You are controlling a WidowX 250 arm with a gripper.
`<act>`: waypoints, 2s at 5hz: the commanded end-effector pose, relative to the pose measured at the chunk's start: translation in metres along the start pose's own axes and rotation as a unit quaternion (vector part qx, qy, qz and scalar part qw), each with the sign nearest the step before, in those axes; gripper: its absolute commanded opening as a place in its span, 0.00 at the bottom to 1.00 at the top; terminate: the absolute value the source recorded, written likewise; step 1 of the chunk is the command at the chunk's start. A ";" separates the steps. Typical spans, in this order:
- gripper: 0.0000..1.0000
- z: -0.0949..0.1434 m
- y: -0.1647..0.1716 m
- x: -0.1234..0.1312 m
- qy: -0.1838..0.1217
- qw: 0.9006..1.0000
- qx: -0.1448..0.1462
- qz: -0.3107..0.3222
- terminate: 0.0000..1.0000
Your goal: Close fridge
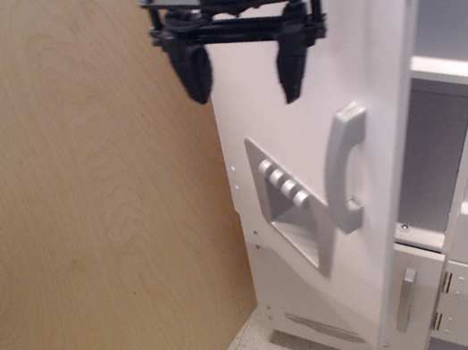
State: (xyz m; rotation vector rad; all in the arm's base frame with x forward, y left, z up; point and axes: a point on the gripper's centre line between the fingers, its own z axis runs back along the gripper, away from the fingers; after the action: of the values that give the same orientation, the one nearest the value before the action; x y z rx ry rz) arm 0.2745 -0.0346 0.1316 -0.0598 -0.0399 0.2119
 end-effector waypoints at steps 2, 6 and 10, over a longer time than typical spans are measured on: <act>1.00 -0.001 -0.026 0.045 -0.068 0.997 -0.031 -0.006 0.00; 1.00 -0.014 -0.046 0.087 -0.081 0.996 -0.034 0.018 0.00; 1.00 -0.011 -0.050 0.107 -0.095 0.993 -0.044 0.045 0.00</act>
State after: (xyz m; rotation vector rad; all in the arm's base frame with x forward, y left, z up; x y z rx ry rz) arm 0.3849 -0.0637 0.1066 -0.1183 -0.1789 0.3114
